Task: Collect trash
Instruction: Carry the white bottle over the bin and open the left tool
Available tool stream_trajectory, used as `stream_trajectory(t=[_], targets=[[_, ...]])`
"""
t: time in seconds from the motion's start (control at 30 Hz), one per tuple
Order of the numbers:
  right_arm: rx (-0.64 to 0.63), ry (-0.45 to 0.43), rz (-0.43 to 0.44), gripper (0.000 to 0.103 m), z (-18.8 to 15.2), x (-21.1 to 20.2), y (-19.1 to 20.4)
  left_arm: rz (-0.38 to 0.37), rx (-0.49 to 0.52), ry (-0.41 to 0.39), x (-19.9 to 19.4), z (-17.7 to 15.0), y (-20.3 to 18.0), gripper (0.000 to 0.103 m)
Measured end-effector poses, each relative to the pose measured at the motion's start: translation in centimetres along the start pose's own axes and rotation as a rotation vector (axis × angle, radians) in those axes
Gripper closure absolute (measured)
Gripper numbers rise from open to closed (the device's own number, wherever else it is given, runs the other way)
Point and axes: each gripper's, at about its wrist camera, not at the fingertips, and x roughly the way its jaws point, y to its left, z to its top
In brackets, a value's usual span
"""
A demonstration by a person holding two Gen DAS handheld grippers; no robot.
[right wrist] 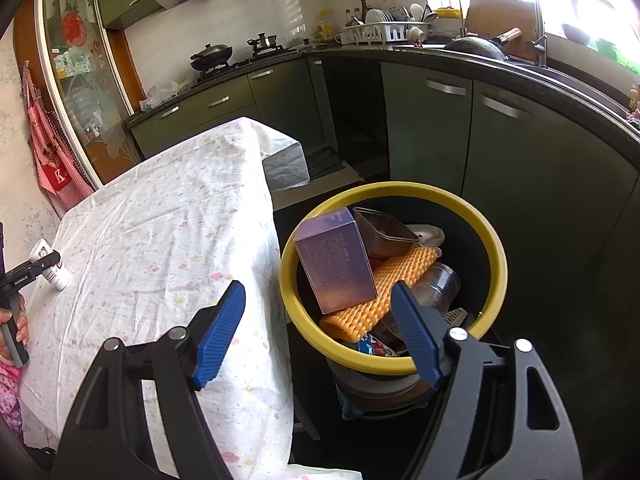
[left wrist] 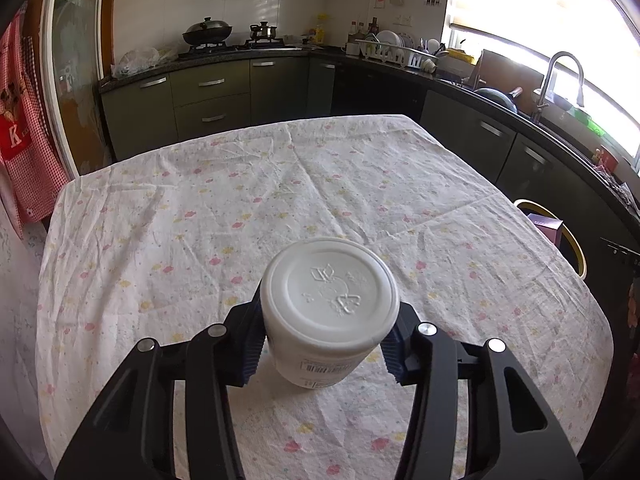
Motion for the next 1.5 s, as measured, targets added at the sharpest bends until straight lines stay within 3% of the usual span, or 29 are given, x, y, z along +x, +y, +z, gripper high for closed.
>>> stream_trajectory(t=[0.23,0.37,0.57,0.7,0.87,1.0,1.1,1.3,1.33,1.37,1.43,1.5], targets=[[0.006,-0.012,-0.032,0.032,0.0,-0.9,-0.7,-0.046,0.066,-0.014,-2.1,1.4,-3.6,0.054],[0.029,-0.018,-0.085,0.032,-0.4,-2.0,-2.0,-0.129,0.135,-0.005,-2.9,3.0,-8.1,0.054],[0.069,-0.048,-0.183,0.032,-1.2,-4.6,-5.0,-0.316,0.283,0.024,-2.5,5.8,-18.1,0.054],[0.117,-0.071,-0.202,0.032,-2.0,-6.2,-7.3,-0.435,0.405,0.038,-1.5,7.4,-26.1,0.054],[0.18,-0.076,-0.208,0.032,-3.3,-7.2,-10.0,-0.517,0.534,0.058,1.1,9.6,-35.8,0.054],[0.205,-0.061,-0.214,0.032,-4.4,-7.3,-11.4,-0.559,0.535,0.114,5.2,11.2,-41.9,0.054],[0.219,-0.053,-0.214,0.032,-5.2,-7.2,-12.0,-0.571,0.52,0.163,8.7,11.9,-45.3,0.054],[0.222,-0.038,-0.193,0.032,-5.8,-6.5,-12.5,-0.506,0.473,0.237,15.3,12.1,-49.2,0.054],[0.22,-0.036,-0.193,0.031,-5.8,-6.5,-12.5,-0.492,0.455,0.252,16.2,12.1,-49.3,0.051],[0.219,-0.035,-0.19,0.031,-5.8,-6.4,-12.5,-0.481,0.438,0.267,16.9,11.9,-49.3,0.037],[0.217,-0.037,-0.187,0.029,-5.8,-6.4,-12.4,-0.467,0.407,0.279,17.8,12.0,-49.0,0.021],[0.217,-0.039,-0.189,0.029,-5.7,-6.5,-12.4,-0.456,0.401,0.261,17.4,11.9,-48.4,0.021]])
